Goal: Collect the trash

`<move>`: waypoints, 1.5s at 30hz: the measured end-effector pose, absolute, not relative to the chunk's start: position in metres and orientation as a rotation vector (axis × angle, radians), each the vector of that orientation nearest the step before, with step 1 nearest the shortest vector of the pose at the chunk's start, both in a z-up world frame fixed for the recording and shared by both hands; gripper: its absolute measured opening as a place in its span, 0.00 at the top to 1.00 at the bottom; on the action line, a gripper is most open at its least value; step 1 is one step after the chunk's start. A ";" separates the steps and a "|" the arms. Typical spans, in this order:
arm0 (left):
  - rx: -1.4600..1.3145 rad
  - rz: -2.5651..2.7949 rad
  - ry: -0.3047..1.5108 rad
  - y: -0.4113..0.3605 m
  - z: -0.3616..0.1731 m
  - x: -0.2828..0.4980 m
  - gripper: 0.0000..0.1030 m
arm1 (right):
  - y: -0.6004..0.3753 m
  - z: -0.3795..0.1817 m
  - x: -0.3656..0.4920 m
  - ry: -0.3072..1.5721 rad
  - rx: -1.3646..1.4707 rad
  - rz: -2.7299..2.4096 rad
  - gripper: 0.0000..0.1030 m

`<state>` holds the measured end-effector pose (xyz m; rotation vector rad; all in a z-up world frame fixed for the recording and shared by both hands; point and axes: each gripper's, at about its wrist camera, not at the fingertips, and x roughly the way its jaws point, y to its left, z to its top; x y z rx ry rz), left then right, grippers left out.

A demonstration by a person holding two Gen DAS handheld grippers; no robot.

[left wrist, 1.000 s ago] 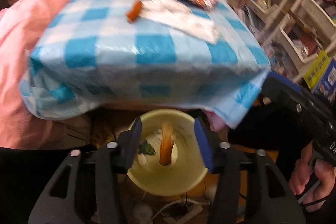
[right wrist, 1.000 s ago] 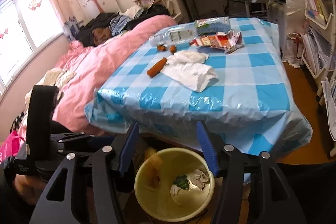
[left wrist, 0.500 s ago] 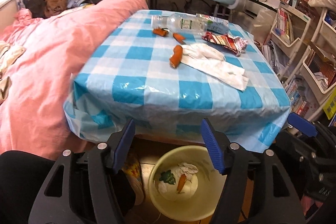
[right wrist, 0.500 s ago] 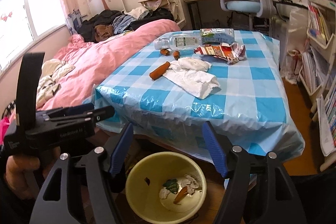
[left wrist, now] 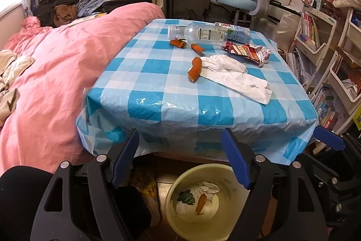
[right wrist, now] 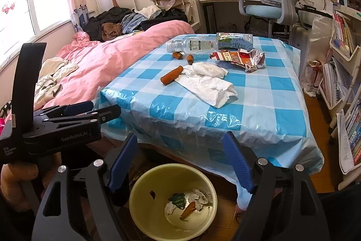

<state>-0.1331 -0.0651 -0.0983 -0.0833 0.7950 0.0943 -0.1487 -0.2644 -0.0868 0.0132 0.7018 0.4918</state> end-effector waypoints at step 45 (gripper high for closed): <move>-0.209 0.157 0.838 -0.045 -0.104 -0.077 0.25 | -0.254 -0.080 -0.104 0.706 -0.044 0.476 0.22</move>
